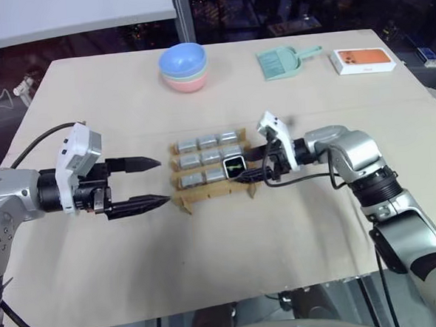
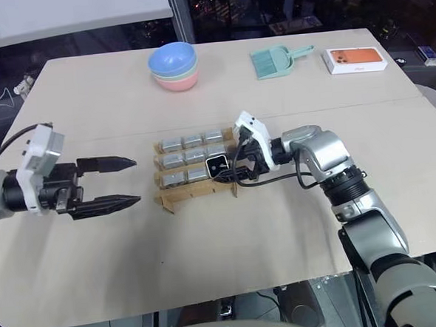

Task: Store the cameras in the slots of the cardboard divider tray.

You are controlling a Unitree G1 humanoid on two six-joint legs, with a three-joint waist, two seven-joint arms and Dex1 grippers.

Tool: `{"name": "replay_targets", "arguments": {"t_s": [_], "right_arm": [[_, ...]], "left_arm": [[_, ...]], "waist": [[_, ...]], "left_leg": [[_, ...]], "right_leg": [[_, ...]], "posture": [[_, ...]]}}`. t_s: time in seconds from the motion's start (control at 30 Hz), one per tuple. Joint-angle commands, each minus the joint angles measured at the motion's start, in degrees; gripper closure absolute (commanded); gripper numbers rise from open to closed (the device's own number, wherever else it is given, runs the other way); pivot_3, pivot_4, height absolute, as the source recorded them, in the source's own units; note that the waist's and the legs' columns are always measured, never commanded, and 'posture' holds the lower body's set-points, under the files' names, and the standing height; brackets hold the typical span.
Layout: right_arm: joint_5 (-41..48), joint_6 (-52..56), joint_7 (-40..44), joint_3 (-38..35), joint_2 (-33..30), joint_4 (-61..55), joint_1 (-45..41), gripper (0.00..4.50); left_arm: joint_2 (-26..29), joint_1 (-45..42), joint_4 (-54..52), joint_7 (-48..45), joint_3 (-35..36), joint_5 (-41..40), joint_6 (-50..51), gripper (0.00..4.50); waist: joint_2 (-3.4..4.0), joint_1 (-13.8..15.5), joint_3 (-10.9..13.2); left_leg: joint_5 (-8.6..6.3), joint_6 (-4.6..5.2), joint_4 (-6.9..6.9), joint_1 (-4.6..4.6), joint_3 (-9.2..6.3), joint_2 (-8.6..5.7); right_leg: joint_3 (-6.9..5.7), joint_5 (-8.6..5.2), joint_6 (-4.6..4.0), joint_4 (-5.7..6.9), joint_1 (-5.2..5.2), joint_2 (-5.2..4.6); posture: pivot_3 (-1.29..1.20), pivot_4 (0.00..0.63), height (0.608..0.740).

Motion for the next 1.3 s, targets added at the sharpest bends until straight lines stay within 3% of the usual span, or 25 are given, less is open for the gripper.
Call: {"name": "replay_targets", "arguments": {"t_s": [0.03,0.17,0.2,0.23,0.53,0.67,0.93,1.3], "right_arm": [[2.7,1.2,-0.1,-1.8,1.1,-2.4,0.2,1.55],[3.0,2.1,-0.3,-2.3,1.2,-2.5,0.3,3.49],[3.1,2.2,-0.4,-2.4,1.1,-2.6,0.4,3.89],[3.2,2.3,-0.6,-2.4,1.1,-2.8,0.5,3.99],[3.6,-0.7,-0.6,-2.9,0.7,-6.0,2.1,3.99],[1.4,-16.1,1.0,-3.8,1.3,-7.7,4.9,3.99],[-4.9,-32.9,3.8,-0.8,-0.7,-2.8,7.8,3.99],[-9.9,-46.5,4.1,0.1,-0.6,5.0,9.8,3.99]], "left_arm": [[0.9,-0.4,-0.2,-0.1,1.1,0.0,-1.0,0.00],[1.0,-0.4,-0.2,-0.1,0.9,0.1,-1.1,0.00],[1.0,-0.4,-0.2,-0.1,0.9,0.1,-1.1,0.00],[1.0,-0.5,-0.1,-0.1,0.8,0.1,-1.1,0.00],[1.1,-1.2,0.6,-0.2,0.2,0.2,-1.5,0.00],[1.3,-1.5,0.8,-0.2,0.3,0.0,-1.3,0.00],[1.6,-2.0,1.0,-0.2,0.2,-0.2,-1.2,0.00],[2.6,-2.8,1.5,-0.9,0.2,-0.7,-0.1,0.00]], "waist": [[0.00,0.0,0.0],[0.00,0.0,0.0],[0.00,0.0,0.0],[0.00,0.0,0.0],[0.00,0.0,0.0],[0.00,0.0,0.0],[0.00,0.2,0.0],[0.00,0.2,0.0]], "left_leg": [[0.00,0.00,0.00,0.00,0.00,0.00],[0.00,0.00,-0.01,0.00,0.00,0.01],[0.00,0.00,-0.01,0.00,0.00,0.00],[0.00,0.01,-0.01,0.01,-0.01,0.01],[-0.01,0.01,-0.01,0.01,-0.01,0.01],[-0.01,0.01,-0.01,0.00,0.01,0.01],[0.01,-0.01,0.01,0.00,0.01,0.00],[0.03,-0.04,0.01,0.02,0.04,0.00]], "right_leg": [[0.00,0.00,0.00,0.00,0.00,0.00],[0.00,0.00,0.00,0.00,-0.01,0.01],[0.00,0.00,0.00,0.00,0.00,0.01],[0.00,0.00,0.00,0.00,0.00,0.01],[0.00,0.00,0.00,0.00,0.00,0.01],[-0.01,0.00,0.00,0.00,0.00,0.01],[-0.02,0.00,0.01,0.00,0.01,0.01],[-0.02,-0.01,0.00,0.01,0.02,0.01]], "posture": [[0.00,0.150,0.740],[0.00,0.150,0.740],[0.00,0.150,0.740],[0.00,0.150,0.740],[0.00,0.150,0.740],[0.00,0.150,0.740],[0.00,0.150,0.740],[0.00,0.150,0.740]]}}
